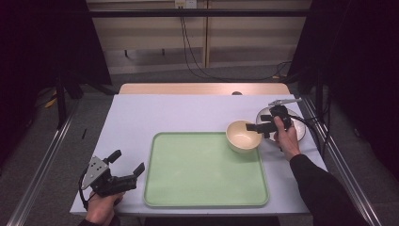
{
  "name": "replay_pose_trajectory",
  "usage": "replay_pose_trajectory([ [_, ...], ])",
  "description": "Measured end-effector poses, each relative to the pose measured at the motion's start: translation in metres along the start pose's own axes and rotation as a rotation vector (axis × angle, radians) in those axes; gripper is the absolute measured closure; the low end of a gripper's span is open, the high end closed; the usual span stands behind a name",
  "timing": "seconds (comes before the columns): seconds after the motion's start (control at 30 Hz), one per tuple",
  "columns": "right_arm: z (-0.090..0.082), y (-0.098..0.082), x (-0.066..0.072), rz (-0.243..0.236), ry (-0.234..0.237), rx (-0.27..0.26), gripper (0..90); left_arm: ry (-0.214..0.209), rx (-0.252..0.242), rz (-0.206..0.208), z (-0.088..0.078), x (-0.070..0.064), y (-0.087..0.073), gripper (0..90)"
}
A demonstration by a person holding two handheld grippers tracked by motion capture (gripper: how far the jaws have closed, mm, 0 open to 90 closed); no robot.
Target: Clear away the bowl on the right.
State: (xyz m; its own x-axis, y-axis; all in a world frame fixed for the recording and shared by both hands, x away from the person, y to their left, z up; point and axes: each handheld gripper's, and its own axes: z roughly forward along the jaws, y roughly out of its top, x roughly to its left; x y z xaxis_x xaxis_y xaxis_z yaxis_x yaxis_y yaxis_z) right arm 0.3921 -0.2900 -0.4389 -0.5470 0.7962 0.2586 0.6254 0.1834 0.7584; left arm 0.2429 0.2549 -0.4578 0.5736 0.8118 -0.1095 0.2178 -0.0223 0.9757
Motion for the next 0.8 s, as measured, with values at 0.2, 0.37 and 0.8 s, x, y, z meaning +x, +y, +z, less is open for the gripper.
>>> replay_pose_trajectory([
  [0.2, -0.004, -0.002, 0.0, 0.023, -0.032, -0.022, 2.6, 0.0, -0.001, 0.001, 0.0, 0.0, 0.0, 0.3],
  [0.37, -0.011, -0.006, 0.004, 0.03, -0.085, -0.056, 2.0, 0.005, 0.002, 0.002, 0.0, 0.0, 0.0, 0.3],
  [0.8, -0.033, -0.022, 0.01, 0.019, -0.143, -0.106, 2.2, 0.004, 0.001, 0.0, 0.0, 0.0, 0.0, 0.3],
])
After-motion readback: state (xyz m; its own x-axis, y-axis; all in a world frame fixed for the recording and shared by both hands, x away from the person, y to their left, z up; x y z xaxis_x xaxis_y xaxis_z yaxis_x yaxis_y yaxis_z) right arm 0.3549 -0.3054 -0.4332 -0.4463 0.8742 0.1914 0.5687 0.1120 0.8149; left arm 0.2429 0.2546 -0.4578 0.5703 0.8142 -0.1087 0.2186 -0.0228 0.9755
